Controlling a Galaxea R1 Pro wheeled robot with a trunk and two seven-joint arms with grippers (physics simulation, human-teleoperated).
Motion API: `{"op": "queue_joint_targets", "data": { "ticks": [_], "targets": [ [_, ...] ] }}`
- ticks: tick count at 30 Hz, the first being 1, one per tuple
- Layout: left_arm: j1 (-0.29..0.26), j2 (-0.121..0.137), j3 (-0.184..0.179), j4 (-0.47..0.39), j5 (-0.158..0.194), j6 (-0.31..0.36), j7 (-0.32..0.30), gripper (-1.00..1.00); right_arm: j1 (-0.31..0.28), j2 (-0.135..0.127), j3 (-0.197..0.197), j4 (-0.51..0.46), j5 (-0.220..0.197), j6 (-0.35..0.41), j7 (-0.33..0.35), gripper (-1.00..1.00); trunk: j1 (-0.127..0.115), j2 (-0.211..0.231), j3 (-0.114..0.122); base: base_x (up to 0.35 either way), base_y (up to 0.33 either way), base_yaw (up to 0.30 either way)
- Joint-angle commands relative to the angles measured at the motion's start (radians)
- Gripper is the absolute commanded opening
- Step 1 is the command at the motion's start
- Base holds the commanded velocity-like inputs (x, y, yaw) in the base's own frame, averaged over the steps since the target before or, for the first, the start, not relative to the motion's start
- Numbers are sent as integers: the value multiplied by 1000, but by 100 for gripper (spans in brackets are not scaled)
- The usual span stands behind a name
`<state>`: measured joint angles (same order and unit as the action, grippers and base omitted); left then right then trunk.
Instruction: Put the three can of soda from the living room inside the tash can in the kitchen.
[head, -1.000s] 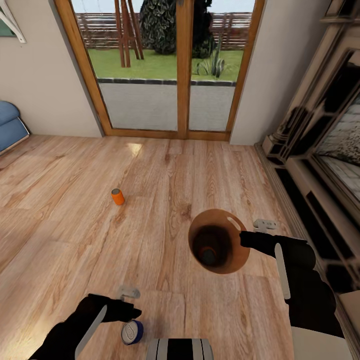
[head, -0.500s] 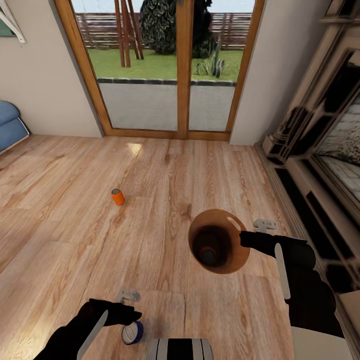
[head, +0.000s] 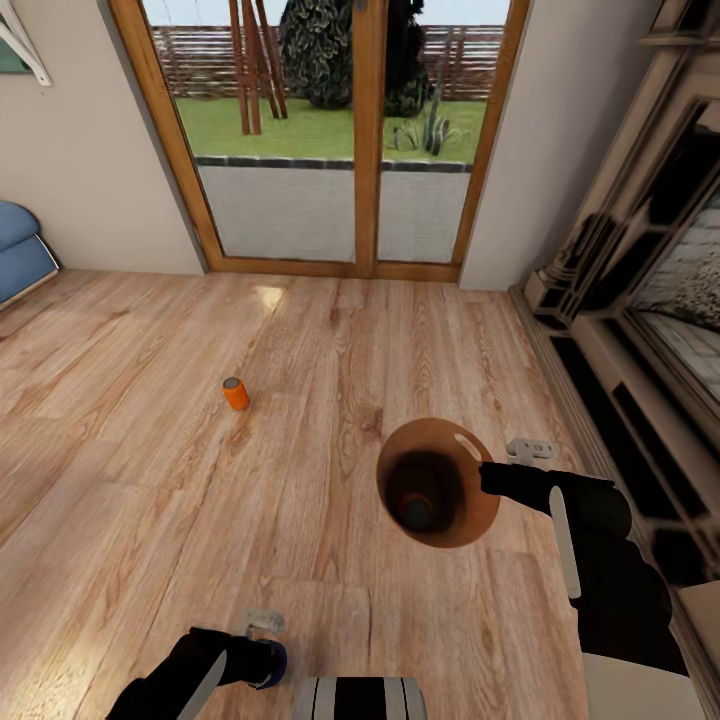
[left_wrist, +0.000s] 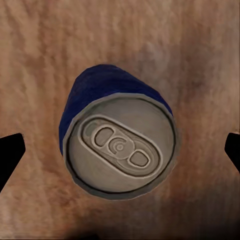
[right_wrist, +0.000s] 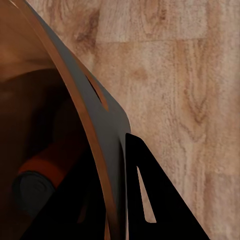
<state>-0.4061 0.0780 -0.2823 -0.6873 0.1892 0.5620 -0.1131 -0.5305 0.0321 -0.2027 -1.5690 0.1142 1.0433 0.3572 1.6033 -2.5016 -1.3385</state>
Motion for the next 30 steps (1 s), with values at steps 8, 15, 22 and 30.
{"op": "queue_joint_targets", "data": {
  "ticks": [8,15,22,30],
  "targets": [
    [-9,-58,1,249,-70,-133,48,100,-1,0,1,0,-28,4,7,-100,0,0,0,0,0,0],
    [-12,-83,2,281,-77,-157,56,100,-1,0,2,0,-28,4,7,-100,0,0,0,0,0,0],
    [-13,-84,1,273,-78,-159,58,100,0,0,3,0,-28,4,6,-100,0,0,0,0,0,0],
    [-13,-83,1,228,-79,-157,154,100,-1,0,3,0,-28,4,7,-100,0,0,0,0,0,0]
  ]
}}
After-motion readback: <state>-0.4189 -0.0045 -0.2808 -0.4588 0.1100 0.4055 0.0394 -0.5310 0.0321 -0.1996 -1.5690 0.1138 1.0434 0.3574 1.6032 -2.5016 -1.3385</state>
